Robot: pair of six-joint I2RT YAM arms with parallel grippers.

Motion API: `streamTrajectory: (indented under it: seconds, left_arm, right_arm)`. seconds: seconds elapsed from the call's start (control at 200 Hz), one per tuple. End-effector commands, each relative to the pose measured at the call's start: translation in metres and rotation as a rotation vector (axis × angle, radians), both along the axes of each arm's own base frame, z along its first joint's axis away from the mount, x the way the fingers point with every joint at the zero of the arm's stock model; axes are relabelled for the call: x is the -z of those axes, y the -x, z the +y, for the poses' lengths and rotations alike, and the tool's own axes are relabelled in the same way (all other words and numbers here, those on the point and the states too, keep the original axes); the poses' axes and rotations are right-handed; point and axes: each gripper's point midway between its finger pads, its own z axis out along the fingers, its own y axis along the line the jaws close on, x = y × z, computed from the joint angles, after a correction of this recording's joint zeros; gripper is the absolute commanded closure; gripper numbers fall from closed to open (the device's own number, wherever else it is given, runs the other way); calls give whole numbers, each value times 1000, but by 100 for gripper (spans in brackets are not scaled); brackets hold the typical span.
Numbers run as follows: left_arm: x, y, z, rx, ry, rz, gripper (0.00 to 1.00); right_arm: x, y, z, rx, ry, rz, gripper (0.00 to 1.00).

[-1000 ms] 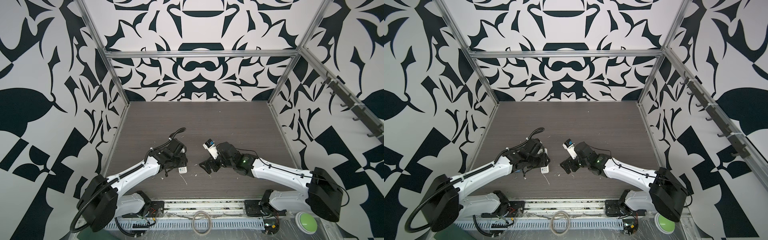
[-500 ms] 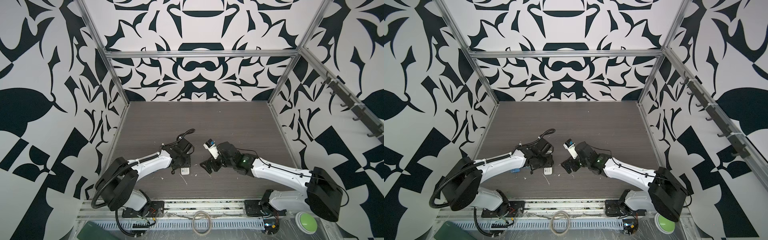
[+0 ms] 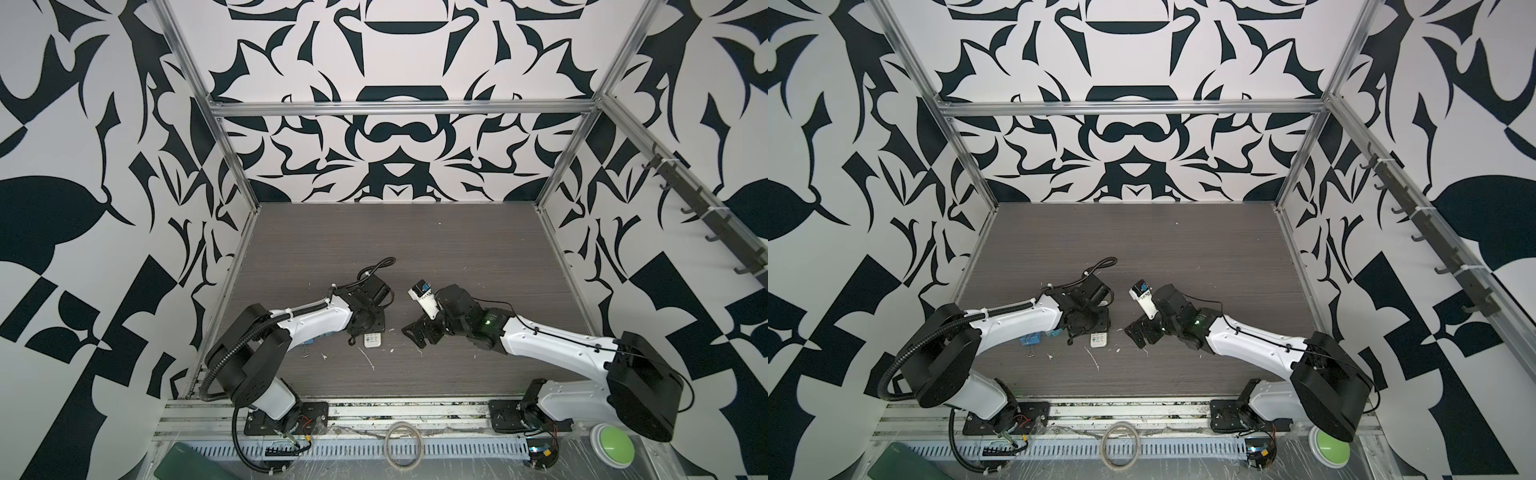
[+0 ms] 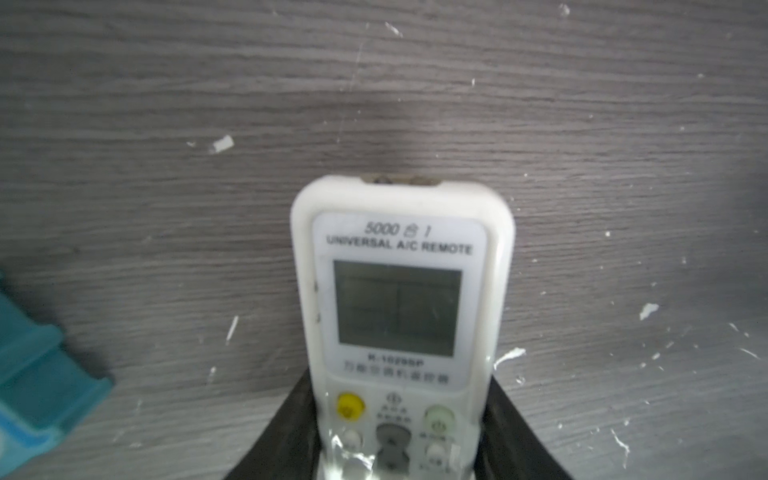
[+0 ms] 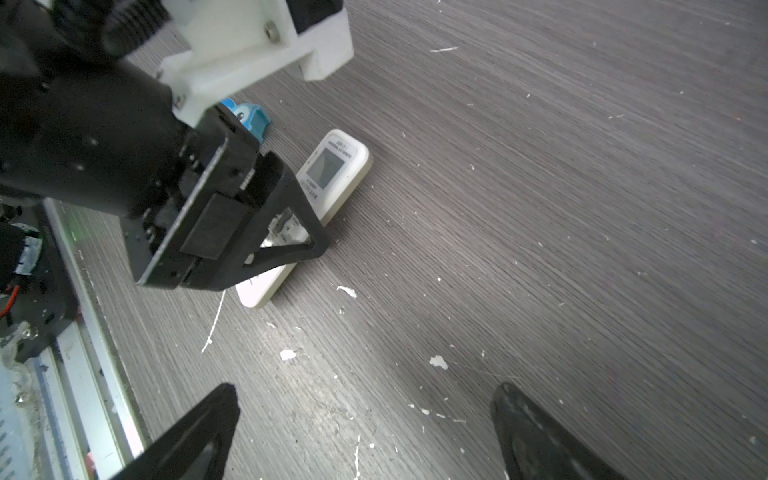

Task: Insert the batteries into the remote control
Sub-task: 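Lay the beige remote flat on the table and open the left gripper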

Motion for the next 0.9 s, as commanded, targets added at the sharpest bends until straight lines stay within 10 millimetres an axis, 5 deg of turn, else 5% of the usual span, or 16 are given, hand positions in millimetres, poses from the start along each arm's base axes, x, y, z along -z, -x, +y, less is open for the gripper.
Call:
streamTrajectory:
  seconds: [0.0, 0.365, 0.555, 0.695, 0.775, 0.895]
  left_arm:
    - [4, 0, 4, -13, -38, 7, 56]
    - [1, -2, 7, -39, -34, -17, 33]
    - [-9, -6, 6, -33, -23, -43, 22]
    - [-30, -8, 5, -23, 6, -90, 16]
    - [-45, -8, 8, -10, 18, -131, 0]
    - [-73, -10, 16, 19, 50, -233, 1]
  right_arm:
    - [-8, -2, 1, -13, -32, -41, 1]
    - [-24, -15, -25, 109, -29, -167, 0]
    - [-45, -6, -26, 74, -124, -244, 1]
    - [-55, -7, -37, 110, -149, -305, 1]
    - [-55, -14, -50, 183, -121, -334, 1]
    - [-53, -31, -81, 359, -47, -381, 0]
